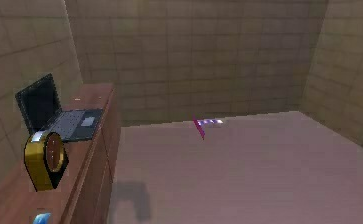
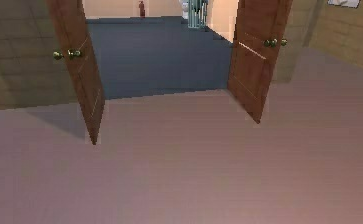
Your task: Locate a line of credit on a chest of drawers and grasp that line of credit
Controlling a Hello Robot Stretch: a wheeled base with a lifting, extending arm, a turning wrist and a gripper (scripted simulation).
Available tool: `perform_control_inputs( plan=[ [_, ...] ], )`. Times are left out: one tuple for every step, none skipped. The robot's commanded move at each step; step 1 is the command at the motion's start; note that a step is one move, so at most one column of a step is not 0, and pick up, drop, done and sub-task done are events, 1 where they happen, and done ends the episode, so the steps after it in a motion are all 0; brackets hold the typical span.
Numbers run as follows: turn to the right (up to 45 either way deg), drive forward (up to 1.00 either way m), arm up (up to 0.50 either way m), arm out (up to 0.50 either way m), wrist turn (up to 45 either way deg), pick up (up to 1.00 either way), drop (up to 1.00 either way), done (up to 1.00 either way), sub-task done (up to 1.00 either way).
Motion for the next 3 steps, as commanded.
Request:
perform_control_inputs(
  plan=[
    [0.0, 0.35, 0.00, 0.00, 0.0, 0.00, 0.00, 0.00, 0.00],
    [-45.0, 0.00, 0.00, 0.00, 0.0, 0.00, 0.00, 0.00, 0.00],
    [-45.0, 0.00, 0.00, 0.00, 0.0, 0.00, 0.00, 0.00, 0.00]
  ],
)
